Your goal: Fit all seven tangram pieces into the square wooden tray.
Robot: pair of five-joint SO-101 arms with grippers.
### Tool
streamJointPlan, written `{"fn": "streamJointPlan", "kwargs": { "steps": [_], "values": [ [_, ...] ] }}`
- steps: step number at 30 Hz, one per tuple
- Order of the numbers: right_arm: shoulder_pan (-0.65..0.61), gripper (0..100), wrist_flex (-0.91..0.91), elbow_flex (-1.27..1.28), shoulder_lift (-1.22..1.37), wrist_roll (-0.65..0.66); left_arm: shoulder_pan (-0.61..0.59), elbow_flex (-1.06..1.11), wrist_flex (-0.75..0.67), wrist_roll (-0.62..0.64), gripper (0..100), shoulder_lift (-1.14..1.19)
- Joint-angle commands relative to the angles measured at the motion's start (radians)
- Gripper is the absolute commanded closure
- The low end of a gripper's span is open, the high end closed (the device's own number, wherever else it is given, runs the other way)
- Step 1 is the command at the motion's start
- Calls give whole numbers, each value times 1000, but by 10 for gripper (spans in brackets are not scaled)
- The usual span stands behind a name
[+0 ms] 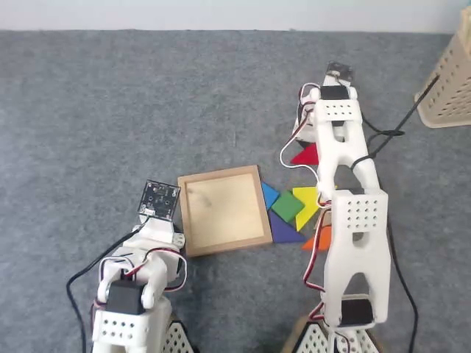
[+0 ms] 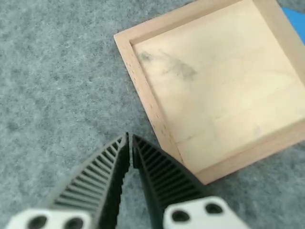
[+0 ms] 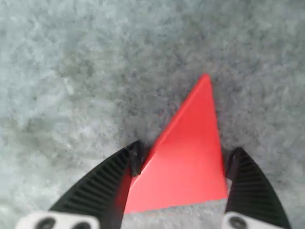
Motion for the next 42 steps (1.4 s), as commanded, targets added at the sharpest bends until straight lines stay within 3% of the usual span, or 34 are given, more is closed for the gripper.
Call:
{"fn": "streamJointPlan", "kwargs": {
  "steps": [1, 8, 10, 36, 42],
  "values": [
    [-42, 713, 84, -23, 2, 181, 0, -19, 6, 6, 988, -20],
    [-131, 713, 228, -25, 2, 614, 0, -19, 6, 6, 988, -20],
    [-140, 713, 254, -25, 1, 664, 0, -19, 6, 6, 988, -20],
    [-87, 712, 272, -11, -260, 548, 0, -19, 6, 6, 988, -20],
    [-90, 712, 111, 302, -452, 499, 0, -19, 6, 6, 988, -20]
  ]
}}
